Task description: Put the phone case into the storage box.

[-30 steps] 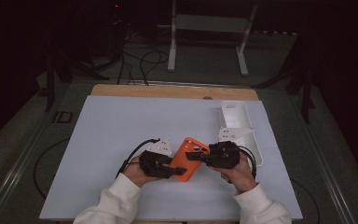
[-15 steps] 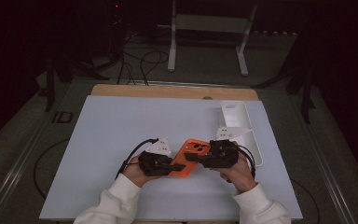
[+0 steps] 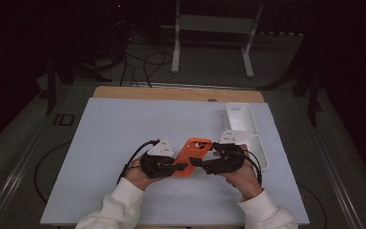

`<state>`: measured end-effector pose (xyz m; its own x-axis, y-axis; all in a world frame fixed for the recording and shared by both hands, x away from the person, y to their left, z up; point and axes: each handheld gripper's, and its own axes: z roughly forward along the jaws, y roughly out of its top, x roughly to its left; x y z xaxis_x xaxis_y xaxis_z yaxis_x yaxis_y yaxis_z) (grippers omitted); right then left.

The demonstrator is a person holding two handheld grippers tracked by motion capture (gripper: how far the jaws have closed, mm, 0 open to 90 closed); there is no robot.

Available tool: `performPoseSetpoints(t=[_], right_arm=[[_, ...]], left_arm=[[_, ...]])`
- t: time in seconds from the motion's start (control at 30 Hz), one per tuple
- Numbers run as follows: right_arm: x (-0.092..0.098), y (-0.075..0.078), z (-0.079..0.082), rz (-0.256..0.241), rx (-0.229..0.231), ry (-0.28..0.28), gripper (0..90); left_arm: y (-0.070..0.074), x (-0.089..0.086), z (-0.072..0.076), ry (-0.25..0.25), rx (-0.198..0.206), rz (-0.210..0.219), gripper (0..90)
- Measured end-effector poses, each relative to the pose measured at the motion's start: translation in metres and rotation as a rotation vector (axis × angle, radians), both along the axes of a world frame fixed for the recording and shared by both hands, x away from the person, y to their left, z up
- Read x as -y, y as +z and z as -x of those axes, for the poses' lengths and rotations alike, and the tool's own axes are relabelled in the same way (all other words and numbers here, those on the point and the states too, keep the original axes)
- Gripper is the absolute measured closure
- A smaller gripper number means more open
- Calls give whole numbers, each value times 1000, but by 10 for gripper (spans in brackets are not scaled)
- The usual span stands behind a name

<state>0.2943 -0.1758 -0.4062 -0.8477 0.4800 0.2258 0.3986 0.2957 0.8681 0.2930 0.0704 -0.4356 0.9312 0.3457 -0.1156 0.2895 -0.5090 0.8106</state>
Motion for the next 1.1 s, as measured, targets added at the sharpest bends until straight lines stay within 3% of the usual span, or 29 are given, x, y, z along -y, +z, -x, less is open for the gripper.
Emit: performPoseSetpoints(t=[0.4, 1.1], right_arm=[[5, -1, 0, -13, -4, -61, 149], [8, 1, 4, -51, -7, -93, 133]], left_arm=[[2, -2, -1, 58, 18, 1, 857], [3, -4, 1, 165, 66, 9, 857]])
